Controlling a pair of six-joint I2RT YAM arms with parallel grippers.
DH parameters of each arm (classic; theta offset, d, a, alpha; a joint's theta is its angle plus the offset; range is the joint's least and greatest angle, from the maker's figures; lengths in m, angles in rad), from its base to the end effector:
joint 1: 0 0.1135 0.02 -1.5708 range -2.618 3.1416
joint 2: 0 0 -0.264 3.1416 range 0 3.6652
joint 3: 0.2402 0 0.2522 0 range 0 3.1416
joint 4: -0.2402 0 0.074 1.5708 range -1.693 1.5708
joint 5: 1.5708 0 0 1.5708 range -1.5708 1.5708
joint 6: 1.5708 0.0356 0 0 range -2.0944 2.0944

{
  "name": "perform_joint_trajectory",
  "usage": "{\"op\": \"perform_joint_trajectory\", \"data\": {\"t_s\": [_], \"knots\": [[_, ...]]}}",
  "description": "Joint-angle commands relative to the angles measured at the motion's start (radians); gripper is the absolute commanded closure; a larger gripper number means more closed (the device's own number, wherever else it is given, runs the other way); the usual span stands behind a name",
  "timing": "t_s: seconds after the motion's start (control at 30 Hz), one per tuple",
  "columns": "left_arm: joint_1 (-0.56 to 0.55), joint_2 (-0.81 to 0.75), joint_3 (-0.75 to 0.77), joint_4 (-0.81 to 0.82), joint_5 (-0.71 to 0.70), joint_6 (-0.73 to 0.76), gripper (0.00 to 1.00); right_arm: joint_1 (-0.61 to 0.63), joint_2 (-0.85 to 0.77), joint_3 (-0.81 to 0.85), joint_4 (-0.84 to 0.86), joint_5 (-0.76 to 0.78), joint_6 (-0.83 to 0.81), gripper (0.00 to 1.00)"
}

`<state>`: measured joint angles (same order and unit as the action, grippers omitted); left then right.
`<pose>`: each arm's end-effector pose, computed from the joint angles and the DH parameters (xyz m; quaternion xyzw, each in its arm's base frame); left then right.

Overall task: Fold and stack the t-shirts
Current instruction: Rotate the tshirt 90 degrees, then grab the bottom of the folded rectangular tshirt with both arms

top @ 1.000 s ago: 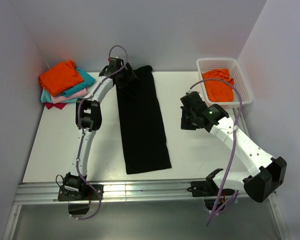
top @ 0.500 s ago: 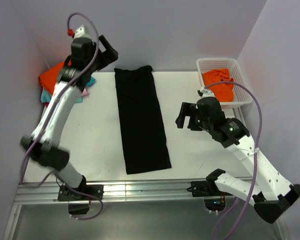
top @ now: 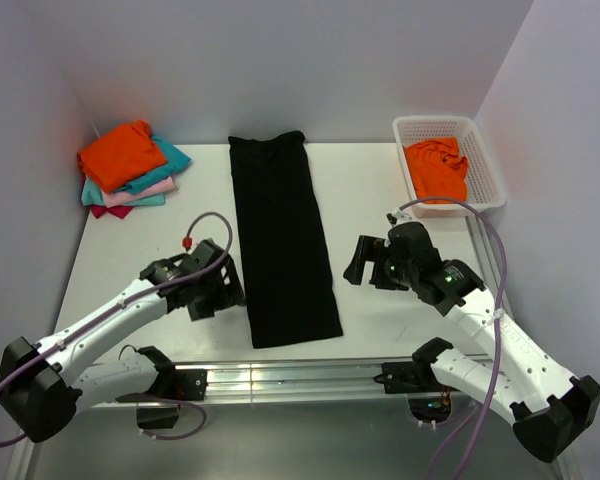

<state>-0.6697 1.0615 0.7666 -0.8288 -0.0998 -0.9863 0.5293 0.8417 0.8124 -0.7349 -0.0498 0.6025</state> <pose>0.1515 -0.1154 0.2315 -0.1644 0.9600 -0.1302 0.1856 0.1457 0.0873 0.2874 0.0239 0.9192 0.2297 0.3189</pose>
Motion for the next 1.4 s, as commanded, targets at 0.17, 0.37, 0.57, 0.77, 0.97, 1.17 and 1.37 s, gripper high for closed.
{"op": "perform_joint_trajectory", "data": {"t_s": [0.17,0.37,0.57,0.77,0.97,1.17,1.37], "knots": [[-0.177,-0.106,-0.075,-0.046,0.11,-0.268,0.16,-0.008,0.0,-0.022,0.023,-0.01,-0.027,0.02],[-0.322,-0.06,-0.197,0.147,0.132,-0.429,0.17,-0.008,0.014,-0.045,0.052,-0.016,-0.015,0.01],[-0.43,0.078,-0.234,0.259,0.065,-0.546,0.18,-0.008,-0.033,-0.102,0.069,0.005,0.002,0.02],[-0.439,0.117,-0.236,0.274,0.002,-0.586,0.22,-0.008,-0.119,-0.151,0.054,-0.01,0.051,0.01],[-0.439,0.068,-0.17,0.104,-0.125,-0.609,0.26,-0.008,-0.187,-0.183,0.037,-0.024,0.079,0.02],[-0.435,0.068,-0.184,0.082,-0.144,-0.615,0.28,-0.008,-0.185,-0.177,0.038,-0.012,0.08,0.02],[-0.436,0.11,-0.225,0.189,-0.117,-0.589,0.29,-0.008,-0.167,-0.17,0.049,-0.021,0.071,0.02]]}}
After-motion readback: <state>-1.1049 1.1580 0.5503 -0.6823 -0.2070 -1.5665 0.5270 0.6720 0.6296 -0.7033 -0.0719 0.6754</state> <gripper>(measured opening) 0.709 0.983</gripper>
